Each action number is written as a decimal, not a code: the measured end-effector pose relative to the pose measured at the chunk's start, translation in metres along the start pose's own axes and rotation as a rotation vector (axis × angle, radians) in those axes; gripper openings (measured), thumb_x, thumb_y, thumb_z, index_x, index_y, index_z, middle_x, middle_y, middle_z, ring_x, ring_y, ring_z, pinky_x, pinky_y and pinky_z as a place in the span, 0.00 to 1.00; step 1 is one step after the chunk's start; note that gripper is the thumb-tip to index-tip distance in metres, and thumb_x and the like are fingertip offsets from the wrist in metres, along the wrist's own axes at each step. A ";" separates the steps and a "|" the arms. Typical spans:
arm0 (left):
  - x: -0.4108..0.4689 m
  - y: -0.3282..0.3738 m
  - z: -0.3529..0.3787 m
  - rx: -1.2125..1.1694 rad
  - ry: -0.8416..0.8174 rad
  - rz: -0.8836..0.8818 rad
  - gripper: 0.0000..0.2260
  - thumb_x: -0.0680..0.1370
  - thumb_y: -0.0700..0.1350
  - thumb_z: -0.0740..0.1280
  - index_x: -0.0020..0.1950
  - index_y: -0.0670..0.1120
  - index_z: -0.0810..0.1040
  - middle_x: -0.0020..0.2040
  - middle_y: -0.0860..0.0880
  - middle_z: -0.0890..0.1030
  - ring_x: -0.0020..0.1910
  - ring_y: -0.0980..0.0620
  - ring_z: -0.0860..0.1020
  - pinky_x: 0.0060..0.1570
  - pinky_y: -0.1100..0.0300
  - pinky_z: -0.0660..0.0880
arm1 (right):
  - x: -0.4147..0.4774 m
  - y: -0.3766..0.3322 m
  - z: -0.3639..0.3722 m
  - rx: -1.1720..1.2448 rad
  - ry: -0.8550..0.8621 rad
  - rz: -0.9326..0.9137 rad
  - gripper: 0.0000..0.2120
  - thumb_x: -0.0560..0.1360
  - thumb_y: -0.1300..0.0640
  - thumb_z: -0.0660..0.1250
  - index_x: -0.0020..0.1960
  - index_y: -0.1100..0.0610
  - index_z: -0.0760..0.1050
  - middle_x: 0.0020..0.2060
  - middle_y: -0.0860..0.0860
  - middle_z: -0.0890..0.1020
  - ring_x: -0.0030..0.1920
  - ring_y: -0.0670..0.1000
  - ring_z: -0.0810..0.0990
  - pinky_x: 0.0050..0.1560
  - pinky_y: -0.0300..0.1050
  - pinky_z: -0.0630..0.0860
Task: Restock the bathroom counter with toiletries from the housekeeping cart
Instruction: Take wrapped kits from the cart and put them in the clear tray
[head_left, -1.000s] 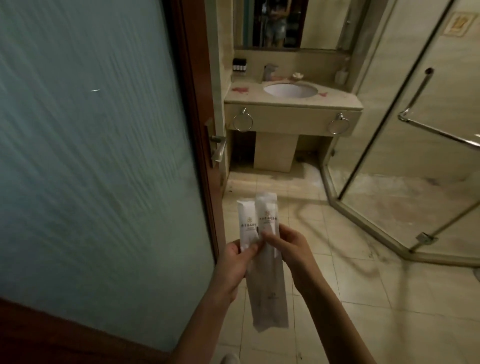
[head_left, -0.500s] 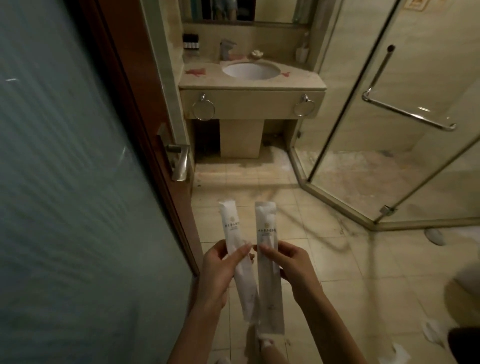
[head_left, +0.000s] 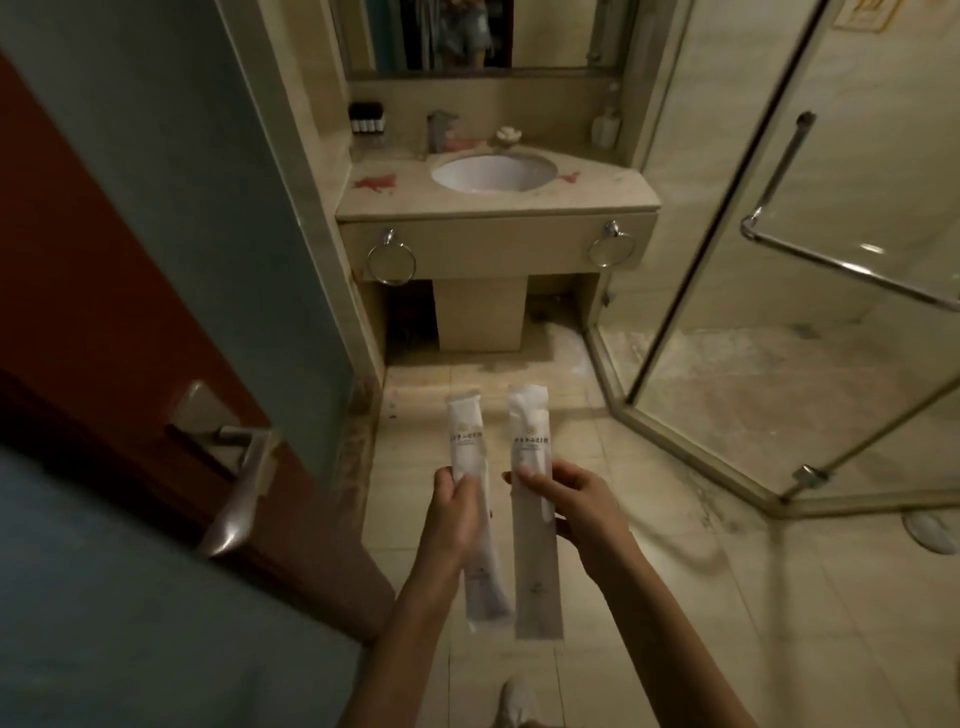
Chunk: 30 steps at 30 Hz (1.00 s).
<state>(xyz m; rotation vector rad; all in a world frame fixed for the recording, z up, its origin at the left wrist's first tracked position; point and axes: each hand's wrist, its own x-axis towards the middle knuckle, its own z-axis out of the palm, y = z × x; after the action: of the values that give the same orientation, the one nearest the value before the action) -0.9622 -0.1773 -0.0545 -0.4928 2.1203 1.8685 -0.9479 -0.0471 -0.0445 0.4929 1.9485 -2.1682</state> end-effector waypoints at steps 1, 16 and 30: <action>0.011 0.009 0.010 -0.018 -0.004 -0.001 0.12 0.83 0.46 0.55 0.65 0.47 0.68 0.46 0.46 0.75 0.45 0.49 0.75 0.44 0.54 0.72 | 0.013 -0.008 -0.008 0.010 0.008 -0.003 0.10 0.73 0.52 0.71 0.53 0.52 0.80 0.46 0.49 0.86 0.47 0.48 0.84 0.43 0.42 0.79; 0.116 0.092 0.089 -0.224 -0.011 0.109 0.04 0.76 0.46 0.68 0.50 0.54 0.78 0.49 0.50 0.82 0.49 0.48 0.80 0.43 0.56 0.76 | 0.142 -0.077 -0.092 0.118 0.083 -0.075 0.15 0.65 0.50 0.74 0.51 0.52 0.80 0.47 0.49 0.85 0.47 0.47 0.84 0.44 0.42 0.80; 0.295 0.194 0.108 -0.412 -0.195 0.033 0.09 0.75 0.44 0.70 0.53 0.45 0.81 0.46 0.48 0.86 0.49 0.50 0.83 0.52 0.51 0.78 | 0.315 -0.165 -0.079 -0.021 0.110 -0.179 0.09 0.71 0.52 0.73 0.50 0.54 0.82 0.41 0.48 0.85 0.44 0.46 0.83 0.46 0.43 0.77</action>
<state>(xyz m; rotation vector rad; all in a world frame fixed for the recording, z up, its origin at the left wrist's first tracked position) -1.3141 -0.0703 -0.0179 -0.3409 1.6333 2.2784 -1.2888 0.0775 -0.0131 0.4595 2.1471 -2.2684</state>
